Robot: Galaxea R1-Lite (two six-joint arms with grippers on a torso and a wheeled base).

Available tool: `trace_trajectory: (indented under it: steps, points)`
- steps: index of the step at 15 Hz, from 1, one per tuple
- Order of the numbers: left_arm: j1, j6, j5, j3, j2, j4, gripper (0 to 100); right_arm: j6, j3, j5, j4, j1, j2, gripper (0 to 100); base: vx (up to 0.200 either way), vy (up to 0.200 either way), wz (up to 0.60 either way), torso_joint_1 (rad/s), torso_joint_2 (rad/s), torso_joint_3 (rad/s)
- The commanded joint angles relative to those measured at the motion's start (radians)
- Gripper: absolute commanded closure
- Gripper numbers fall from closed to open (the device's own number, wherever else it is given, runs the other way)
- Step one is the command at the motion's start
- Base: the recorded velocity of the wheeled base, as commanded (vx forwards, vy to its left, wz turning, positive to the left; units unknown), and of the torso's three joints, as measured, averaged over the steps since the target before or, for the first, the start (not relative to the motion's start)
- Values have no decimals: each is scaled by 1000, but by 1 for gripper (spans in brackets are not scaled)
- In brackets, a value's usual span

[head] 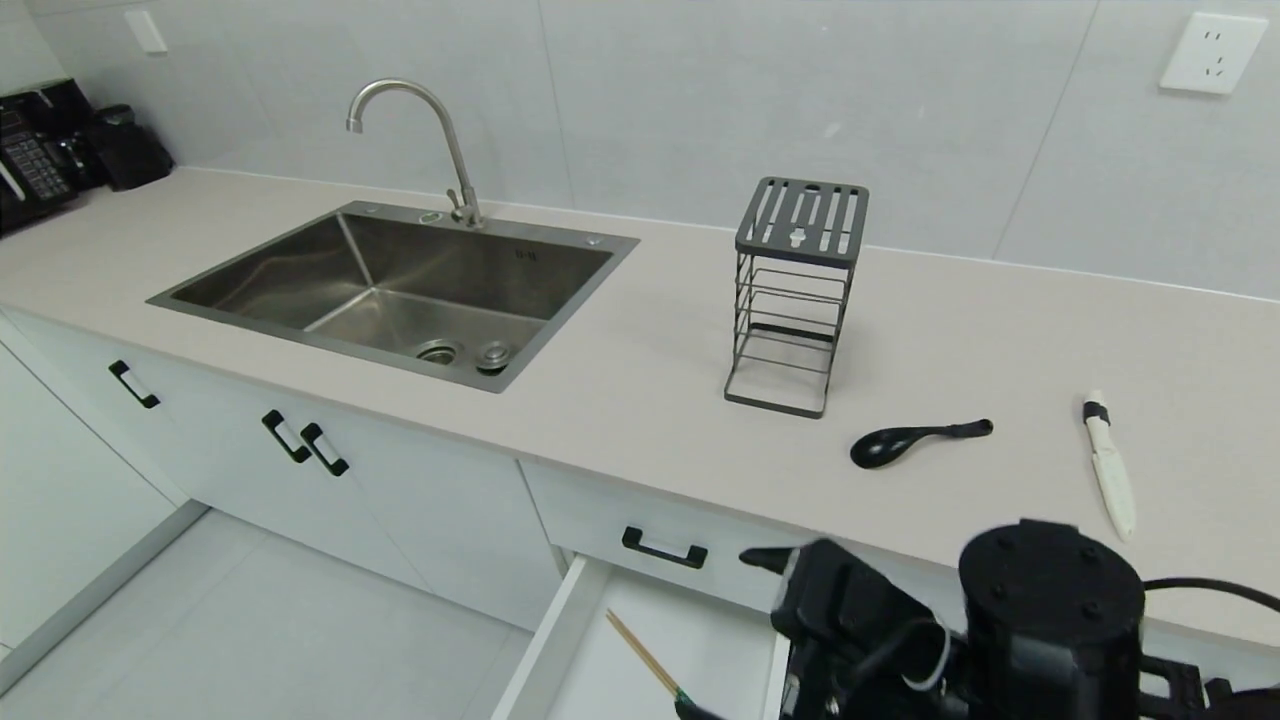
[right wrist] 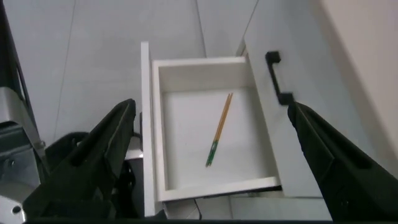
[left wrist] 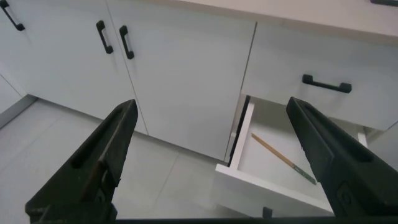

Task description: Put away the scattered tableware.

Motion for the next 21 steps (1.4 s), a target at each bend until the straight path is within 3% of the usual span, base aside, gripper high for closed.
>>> trace_trajectory:
  steps: [1, 2, 5, 8, 13, 21]
  points:
    - [0, 0, 1, 0, 0, -1, 0, -12, -167, 11, 95, -77, -5, 0, 0, 0, 0, 300, -569, -261]
    - [0, 0, 1, 0, 0, -1, 0, -89, -216, 20, 190, -144, -9, 0, 0, 0, 0, 286, -569, -271]
    - [0, 0, 1, 0, 0, -1, 0, -220, -257, 125, 259, -198, 29, 0, 0, 0, 0, 305, -585, -282]
    - [0, 0, 1, 0, 0, -1, 0, -221, -289, 160, 252, -198, 89, 0, 0, 0, 0, 178, -403, -173]
    - [0, 0, 1, 0, 0, -1, 0, -177, -233, 164, 261, -213, 103, 0, 0, 0, 0, 0, 0, 0]
    - [0, 0, 1, 0, 0, -1, 0, -149, -139, 166, 155, -408, 101, 0, 0, 0, 0, 0, 0, 0]
